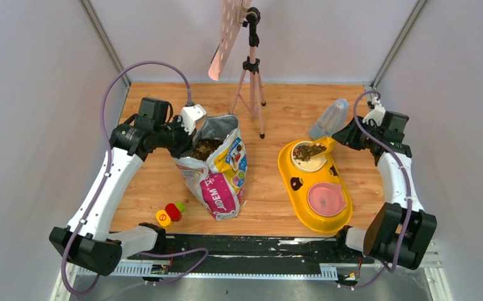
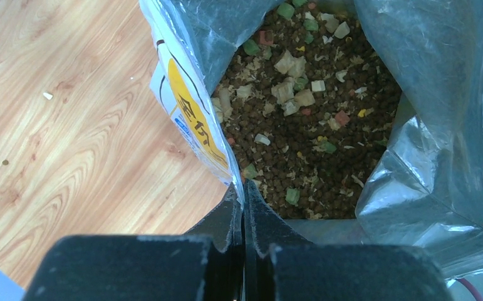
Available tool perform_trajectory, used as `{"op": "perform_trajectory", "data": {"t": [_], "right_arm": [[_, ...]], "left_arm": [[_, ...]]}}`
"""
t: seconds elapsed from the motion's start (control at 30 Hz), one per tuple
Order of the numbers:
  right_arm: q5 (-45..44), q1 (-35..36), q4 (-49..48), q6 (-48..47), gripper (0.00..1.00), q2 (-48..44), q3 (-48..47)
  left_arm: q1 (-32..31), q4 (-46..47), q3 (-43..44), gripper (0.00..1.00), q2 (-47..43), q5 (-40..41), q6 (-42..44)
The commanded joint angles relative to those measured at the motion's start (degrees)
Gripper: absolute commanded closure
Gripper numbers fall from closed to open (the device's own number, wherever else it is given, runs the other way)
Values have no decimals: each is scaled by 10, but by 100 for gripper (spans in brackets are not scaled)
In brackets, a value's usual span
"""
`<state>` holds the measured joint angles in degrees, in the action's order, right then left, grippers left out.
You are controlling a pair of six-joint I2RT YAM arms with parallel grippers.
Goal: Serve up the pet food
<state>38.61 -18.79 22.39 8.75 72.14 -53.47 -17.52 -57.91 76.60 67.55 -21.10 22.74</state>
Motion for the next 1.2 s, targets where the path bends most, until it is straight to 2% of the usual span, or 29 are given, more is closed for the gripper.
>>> {"op": "perform_trajectory", "data": {"t": [0.0, 0.17, 0.43, 0.73, 0.97, 1.03, 1.17], "right_arm": [[-59, 37, 49, -83, 100, -25, -38], [-108, 73, 101, -150, 100, -43, -62], [-130, 99, 160, -186, 100, -57, -82], [-131, 105, 180, -187, 100, -88, -119], [-167, 132, 184, -214, 100, -90, -140], [-158, 138, 188, -214, 100, -91, -159], [-77, 159, 189, -182, 100, -86, -253]], "left_arm": [[2, -3, -4, 100, -31, -17, 9], [2, 3, -10, 100, -38, -22, 3], [2, 12, -12, 100, -35, -39, -16], [2, 15, -19, 100, -37, -36, -25], [2, 28, -17, 100, -32, -56, -51], [2, 29, -11, 100, -29, -57, -56], [2, 37, -5, 100, -28, -35, -81]]}}
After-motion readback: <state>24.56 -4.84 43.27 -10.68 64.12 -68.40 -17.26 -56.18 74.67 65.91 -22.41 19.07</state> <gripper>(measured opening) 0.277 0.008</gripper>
